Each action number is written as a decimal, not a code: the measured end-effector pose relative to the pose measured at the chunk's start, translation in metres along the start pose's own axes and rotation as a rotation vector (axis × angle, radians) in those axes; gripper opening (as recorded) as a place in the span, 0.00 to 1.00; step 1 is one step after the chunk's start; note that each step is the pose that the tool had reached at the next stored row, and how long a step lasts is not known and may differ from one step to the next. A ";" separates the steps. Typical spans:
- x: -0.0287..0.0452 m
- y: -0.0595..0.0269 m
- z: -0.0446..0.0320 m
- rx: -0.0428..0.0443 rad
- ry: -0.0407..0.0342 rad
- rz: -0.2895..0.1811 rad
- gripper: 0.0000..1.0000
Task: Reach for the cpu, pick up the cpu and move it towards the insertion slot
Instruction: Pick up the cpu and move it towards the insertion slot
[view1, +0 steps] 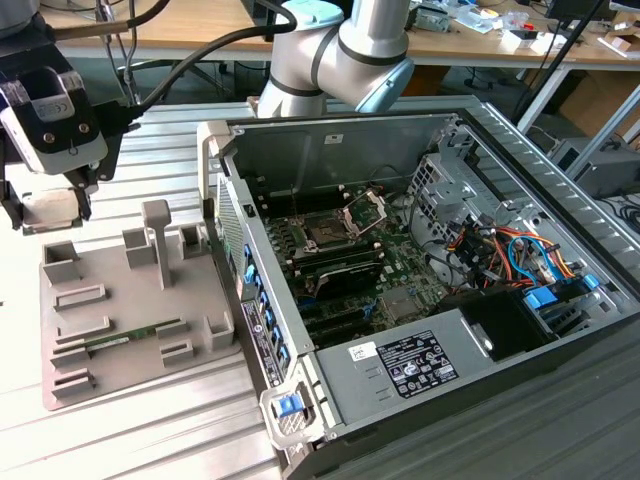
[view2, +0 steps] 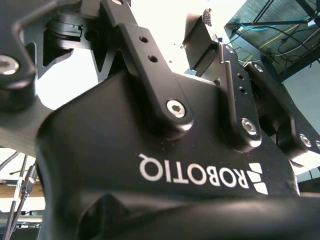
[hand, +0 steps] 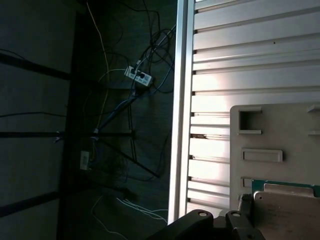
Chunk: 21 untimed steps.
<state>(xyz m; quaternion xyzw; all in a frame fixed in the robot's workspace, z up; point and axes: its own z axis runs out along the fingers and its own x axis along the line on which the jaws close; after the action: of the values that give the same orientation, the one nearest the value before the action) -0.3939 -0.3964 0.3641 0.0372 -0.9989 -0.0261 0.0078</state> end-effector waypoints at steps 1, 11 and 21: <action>-0.0001 0.0000 -0.0002 0.0000 0.0002 0.000 0.55; -0.0015 0.0002 -0.0059 -0.0002 0.0026 0.000 0.55; -0.0027 0.0004 -0.0122 -0.0003 0.0048 0.000 0.55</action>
<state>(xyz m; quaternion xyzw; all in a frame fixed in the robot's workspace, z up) -0.3911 -0.3964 0.3762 0.0372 -0.9989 -0.0262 0.0102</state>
